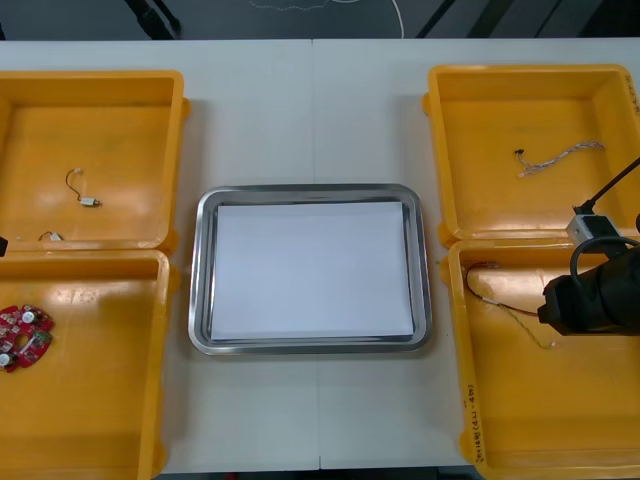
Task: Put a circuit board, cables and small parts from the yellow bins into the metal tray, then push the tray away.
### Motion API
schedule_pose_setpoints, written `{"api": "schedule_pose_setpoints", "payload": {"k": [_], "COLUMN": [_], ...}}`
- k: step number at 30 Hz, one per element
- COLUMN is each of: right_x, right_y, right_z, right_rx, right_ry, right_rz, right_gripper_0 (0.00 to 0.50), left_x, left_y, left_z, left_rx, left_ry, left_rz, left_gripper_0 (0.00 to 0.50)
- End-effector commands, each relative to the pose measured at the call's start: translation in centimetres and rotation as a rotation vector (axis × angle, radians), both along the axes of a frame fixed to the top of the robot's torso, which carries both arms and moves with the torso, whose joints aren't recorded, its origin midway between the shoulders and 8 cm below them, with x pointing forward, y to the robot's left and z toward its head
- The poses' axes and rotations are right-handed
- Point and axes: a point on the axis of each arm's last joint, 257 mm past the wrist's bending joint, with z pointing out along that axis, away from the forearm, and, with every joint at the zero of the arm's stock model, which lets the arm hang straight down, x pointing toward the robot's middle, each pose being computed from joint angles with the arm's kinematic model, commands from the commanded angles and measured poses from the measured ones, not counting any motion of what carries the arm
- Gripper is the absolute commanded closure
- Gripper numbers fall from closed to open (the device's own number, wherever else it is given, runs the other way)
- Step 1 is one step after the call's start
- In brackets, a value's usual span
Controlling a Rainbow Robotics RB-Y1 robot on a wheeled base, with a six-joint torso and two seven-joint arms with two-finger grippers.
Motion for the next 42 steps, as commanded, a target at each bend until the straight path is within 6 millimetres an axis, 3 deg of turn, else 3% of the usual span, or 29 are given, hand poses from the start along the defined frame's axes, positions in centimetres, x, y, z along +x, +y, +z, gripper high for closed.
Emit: {"api": "schedule_pose_setpoints", "payload": {"k": [1, 42], "right_x": [0.27, 0.27], "right_y": [-1.23, -1.23], "right_z": [0.65, 0.65], "right_rx": [-0.006, -0.006], "right_ry": [-0.02, -0.02], "right_rz": [-0.029, -0.029], "right_gripper_0": [0.0, 0.0], "left_x": [-0.49, -0.49], "left_y": [1.57, 1.57], "left_z": [1.54, 1.54], "left_rx": [0.054, 0.054], "left_ry": [-0.018, -0.018], "left_rz": [0.001, 0.001], "left_gripper_0": [0.0, 0.0]}}
